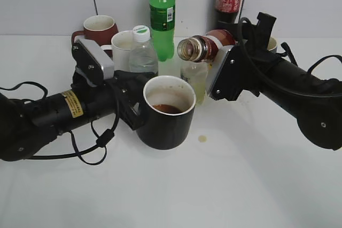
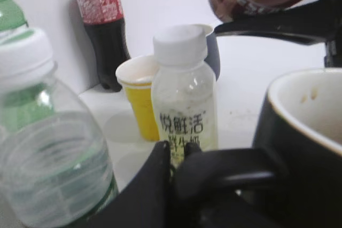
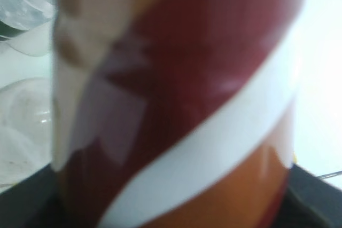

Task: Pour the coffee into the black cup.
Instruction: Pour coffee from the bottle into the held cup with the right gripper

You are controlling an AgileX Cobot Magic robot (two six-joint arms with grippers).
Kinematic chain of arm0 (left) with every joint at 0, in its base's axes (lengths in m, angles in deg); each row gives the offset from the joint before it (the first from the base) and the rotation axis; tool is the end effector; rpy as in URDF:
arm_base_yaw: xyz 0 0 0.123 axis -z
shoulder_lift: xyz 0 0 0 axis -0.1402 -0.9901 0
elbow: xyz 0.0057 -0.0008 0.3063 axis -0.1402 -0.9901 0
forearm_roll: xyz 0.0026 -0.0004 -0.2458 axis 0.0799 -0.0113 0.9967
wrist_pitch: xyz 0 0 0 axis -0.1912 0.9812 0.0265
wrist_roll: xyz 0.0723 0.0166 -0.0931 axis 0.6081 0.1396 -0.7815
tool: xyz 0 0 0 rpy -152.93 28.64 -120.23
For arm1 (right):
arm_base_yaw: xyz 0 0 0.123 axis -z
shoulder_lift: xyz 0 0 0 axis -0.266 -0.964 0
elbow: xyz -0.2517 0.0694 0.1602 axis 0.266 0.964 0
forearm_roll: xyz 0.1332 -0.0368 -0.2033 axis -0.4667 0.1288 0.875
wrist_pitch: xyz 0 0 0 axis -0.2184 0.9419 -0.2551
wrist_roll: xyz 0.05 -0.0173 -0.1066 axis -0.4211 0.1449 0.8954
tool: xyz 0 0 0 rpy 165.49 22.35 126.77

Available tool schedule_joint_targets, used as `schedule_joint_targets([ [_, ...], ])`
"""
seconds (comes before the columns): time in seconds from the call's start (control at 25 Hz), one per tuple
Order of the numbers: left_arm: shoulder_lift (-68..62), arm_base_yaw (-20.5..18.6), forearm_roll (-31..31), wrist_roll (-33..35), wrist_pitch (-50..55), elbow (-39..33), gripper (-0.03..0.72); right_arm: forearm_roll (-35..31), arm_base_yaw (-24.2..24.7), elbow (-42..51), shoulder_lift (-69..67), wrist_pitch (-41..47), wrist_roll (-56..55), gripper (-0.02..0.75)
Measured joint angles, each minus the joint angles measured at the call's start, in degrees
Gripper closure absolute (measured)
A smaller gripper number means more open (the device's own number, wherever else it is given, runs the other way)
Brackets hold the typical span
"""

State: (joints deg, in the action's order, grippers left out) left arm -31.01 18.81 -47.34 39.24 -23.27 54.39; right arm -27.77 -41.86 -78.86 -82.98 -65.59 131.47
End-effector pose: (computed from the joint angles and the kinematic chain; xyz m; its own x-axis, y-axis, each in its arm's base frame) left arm 0.3059 -0.2127 0.1433 0.0066 0.1582 -0.9874 0.7988 0.5931 0.1004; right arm 0.3271 0.1708 0.1834 0.4443 -0.8052 -0.3928 -0.2332 0.3193 -0.9185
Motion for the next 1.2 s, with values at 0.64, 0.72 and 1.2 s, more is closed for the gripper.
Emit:
schedule_joint_targets([
  [0.64, 0.00, 0.48, -0.41, 0.00, 0.00, 0.15, 0.640, -1.95, 0.00, -0.04, 0.00, -4.07, 10.63, 0.234],
  [0.72, 0.00, 0.48, -0.67, 0.00, 0.00, 0.15, 0.640, -2.10, 0.00, -0.04, 0.00, -4.53, 12.16, 0.234],
  [1.2, 0.00, 0.48, -2.36, 0.00, 0.00, 0.15, 0.640, -2.35, 0.00, -0.04, 0.00, -4.59, 18.30, 0.234],
])
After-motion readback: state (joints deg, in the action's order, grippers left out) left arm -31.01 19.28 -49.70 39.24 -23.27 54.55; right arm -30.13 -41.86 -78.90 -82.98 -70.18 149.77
